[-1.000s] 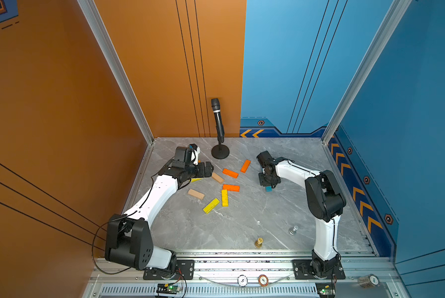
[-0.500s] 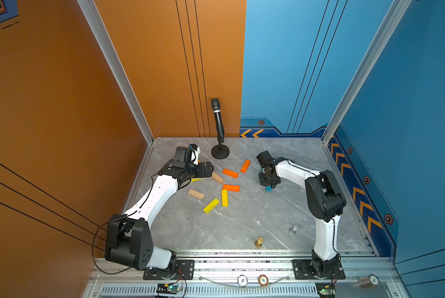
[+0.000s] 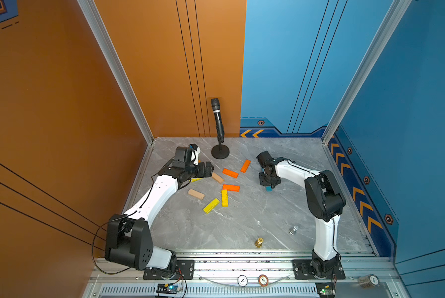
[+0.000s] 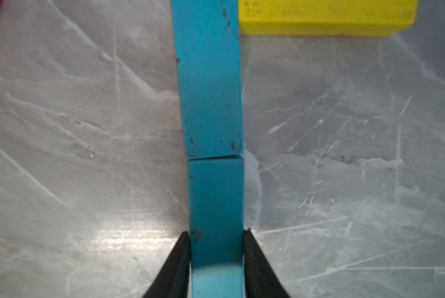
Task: Assemble the number 6 with building blocks
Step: Assemble the building block at the center of the board, then pick up the building block from the center of the board.
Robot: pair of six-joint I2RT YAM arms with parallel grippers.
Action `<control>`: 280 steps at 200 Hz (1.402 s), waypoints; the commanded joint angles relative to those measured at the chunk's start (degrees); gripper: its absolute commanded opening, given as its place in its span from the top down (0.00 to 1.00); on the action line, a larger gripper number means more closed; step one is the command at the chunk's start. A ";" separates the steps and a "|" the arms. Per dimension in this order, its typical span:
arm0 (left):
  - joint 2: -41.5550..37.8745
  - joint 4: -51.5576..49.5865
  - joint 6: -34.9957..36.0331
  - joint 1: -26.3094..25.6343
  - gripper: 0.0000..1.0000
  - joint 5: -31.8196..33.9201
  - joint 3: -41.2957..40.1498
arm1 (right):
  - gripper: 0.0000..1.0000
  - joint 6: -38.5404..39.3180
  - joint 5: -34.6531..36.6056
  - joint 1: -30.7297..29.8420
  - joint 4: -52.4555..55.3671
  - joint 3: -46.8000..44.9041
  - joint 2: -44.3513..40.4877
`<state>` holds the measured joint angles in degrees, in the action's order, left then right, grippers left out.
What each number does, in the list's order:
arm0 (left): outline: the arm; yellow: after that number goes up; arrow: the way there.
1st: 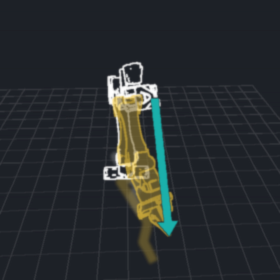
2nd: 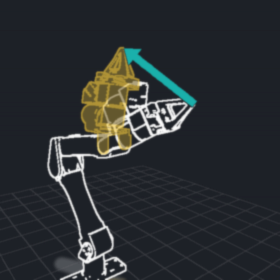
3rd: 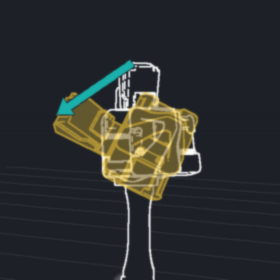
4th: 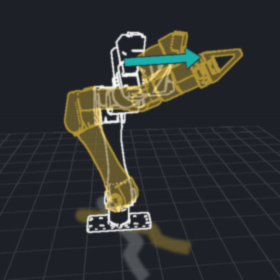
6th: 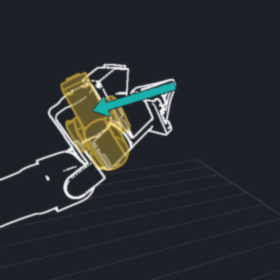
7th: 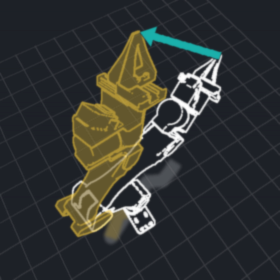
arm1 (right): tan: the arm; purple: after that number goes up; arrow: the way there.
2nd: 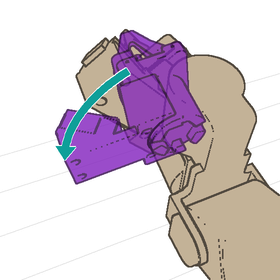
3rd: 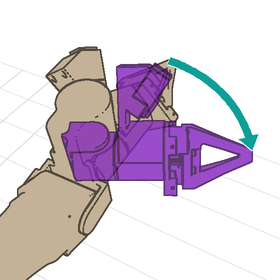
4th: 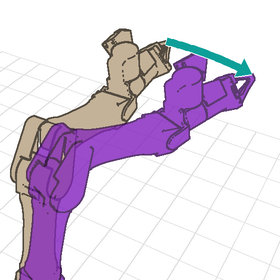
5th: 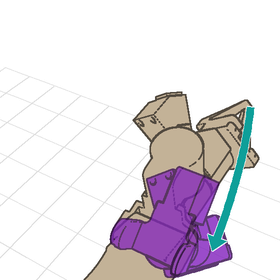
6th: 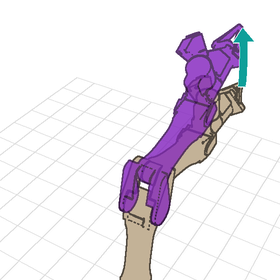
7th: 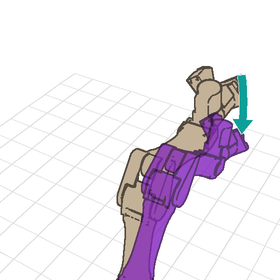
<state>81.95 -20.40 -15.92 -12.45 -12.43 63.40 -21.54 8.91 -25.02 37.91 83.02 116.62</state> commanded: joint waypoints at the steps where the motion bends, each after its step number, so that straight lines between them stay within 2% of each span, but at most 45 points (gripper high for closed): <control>1: -0.35 0.37 0.50 -0.34 0.02 -0.41 -0.60 | 0.59 -0.92 0.12 0.14 1.88 0.53 1.15; 24: -0.48 0.36 0.64 -0.44 0.02 -0.19 -0.64 | 0.50 -0.66 -0.64 0.14 2.45 2.24 -0.64; 57: -0.79 0.36 0.81 -0.47 0.02 0.37 -0.73 | 0.43 -0.36 -1.84 0.07 2.84 3.64 -5.74; 88: -1.00 0.36 0.63 -0.47 0.02 0.27 -0.64 | 0.38 0.81 -3.46 -1.70 -1.10 1.12 -10.95; 113: -1.08 0.14 0.33 -0.47 0.02 0.73 -0.64 | 0.29 -0.44 -1.75 -4.16 -4.46 -0.24 -11.37; 124: -0.96 0.12 0.14 -0.41 0.02 0.82 -0.71 | 0.27 -3.11 -0.87 -5.29 -5.12 0.67 -9.77; 177: -0.90 0.18 -0.18 -0.63 0.02 0.99 -0.78 | 0.27 -17.10 9.07 -10.46 -1.80 16.20 5.22; 213: -1.18 0.16 0.11 -1.25 0.02 1.25 -0.86 | 0.27 -19.32 14.43 -10.89 -0.03 24.04 12.33; 280: 0.40 0.19 -0.04 -1.72 0.02 0.42 -0.60 | 0.27 -20.13 12.73 -10.25 1.80 35.69 22.65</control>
<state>81.97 -20.38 -15.97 -13.69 -11.97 63.02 -39.75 19.84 -35.77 36.23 114.34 136.09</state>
